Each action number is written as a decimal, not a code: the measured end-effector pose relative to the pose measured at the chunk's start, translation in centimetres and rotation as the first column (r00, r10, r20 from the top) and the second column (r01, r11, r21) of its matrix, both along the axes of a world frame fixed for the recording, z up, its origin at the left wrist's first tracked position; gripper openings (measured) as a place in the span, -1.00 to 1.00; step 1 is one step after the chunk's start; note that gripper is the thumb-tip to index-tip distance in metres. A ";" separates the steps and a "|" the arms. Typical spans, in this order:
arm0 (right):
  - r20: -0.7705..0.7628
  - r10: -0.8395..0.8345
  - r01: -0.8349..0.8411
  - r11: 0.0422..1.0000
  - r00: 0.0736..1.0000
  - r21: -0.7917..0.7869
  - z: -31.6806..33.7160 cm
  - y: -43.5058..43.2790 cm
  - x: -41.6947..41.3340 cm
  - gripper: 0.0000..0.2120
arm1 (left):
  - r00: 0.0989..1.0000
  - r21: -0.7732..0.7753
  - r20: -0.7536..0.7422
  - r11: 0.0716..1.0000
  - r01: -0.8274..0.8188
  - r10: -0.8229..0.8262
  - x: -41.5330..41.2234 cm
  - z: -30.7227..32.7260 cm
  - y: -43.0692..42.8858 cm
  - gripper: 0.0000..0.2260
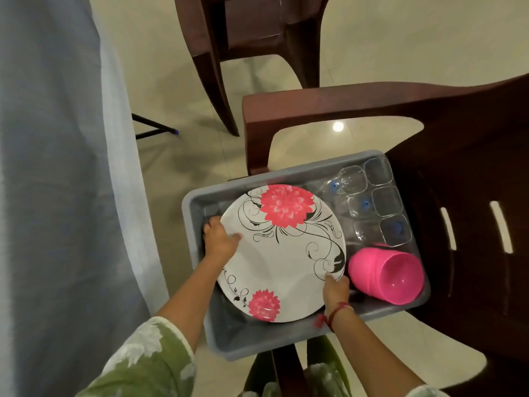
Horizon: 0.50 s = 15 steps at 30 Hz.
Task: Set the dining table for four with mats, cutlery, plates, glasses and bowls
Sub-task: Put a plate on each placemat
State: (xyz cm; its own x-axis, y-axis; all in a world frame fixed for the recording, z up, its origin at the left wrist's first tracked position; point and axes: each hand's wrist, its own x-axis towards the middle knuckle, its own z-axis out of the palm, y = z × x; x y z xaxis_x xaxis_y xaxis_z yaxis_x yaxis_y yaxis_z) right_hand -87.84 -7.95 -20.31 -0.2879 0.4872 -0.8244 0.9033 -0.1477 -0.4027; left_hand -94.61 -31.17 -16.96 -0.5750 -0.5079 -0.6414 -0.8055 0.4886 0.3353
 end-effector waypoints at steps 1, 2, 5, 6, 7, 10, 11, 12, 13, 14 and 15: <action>-0.011 0.001 -0.001 1.000 1.000 0.010 0.1 -0.1 0.0 -0.67 | 0.999 -0.001 -0.031 1.000 -0.015 0.015 0.2 0.2 0.0 -0.48; -0.023 0.005 -0.005 1.000 1.000 0.018 0.5 -0.1 0.1 -0.67 | 0.998 -0.004 -0.060 1.000 -0.030 0.030 0.4 0.5 -0.1 -0.54; -0.067 0.030 -0.027 0.999 0.997 0.046 1.4 -0.2 0.2 -0.69 | 0.992 -0.041 -0.122 0.998 -0.046 0.041 0.5 1.7 -0.1 -0.69; -0.079 0.038 -0.034 0.998 0.996 0.052 1.8 -0.2 0.3 -0.69 | 0.990 -0.047 -0.133 0.998 -0.045 0.039 0.6 2.3 -0.1 -0.70; -0.093 0.049 -0.044 0.998 0.994 0.053 2.4 -0.1 0.3 -0.69 | 0.988 -0.050 -0.147 0.998 -0.044 0.036 0.6 3.0 -0.1 -0.71; -0.136 0.103 -0.095 0.993 0.985 0.065 5.1 0.6 0.4 -0.68 | 0.984 -0.019 -0.174 0.999 -0.027 0.023 1.0 5.9 -0.2 -0.71; -0.160 0.128 -0.117 0.990 0.979 0.075 6.2 0.8 0.6 -0.67 | 0.983 -0.010 -0.185 1.000 -0.012 0.010 1.4 7.1 -0.3 -0.71; -0.183 0.155 -0.141 0.986 0.971 0.088 7.6 1.0 0.7 -0.66 | 0.982 0.000 -0.187 1.000 -0.006 0.006 2.1 8.6 -0.3 -0.71; -0.200 0.183 -0.164 0.981 0.963 0.106 9.0 1.2 0.9 -0.66 | 0.982 0.010 -0.186 1.000 -0.010 0.012 2.7 10.0 -0.4 -0.70; -0.211 0.200 -0.180 0.977 0.957 0.112 10.5 1.3 1.1 -0.66 | 0.984 0.024 -0.178 0.999 -0.023 0.027 3.4 11.4 -0.5 -0.69; -0.230 0.219 -0.198 0.974 0.948 0.113 12.1 1.5 1.4 -0.67 | 0.983 0.038 -0.180 0.999 -0.034 0.041 4.3 12.9 -0.7 -0.69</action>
State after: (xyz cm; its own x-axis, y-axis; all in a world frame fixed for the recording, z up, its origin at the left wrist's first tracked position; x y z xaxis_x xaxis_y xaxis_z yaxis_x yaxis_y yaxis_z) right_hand -86.45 -6.49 -8.19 -0.5742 0.4626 -0.6755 0.7857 0.0792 -0.6136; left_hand -90.33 -31.87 -4.09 -0.6639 -0.5108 -0.5461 -0.7477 0.4450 0.4928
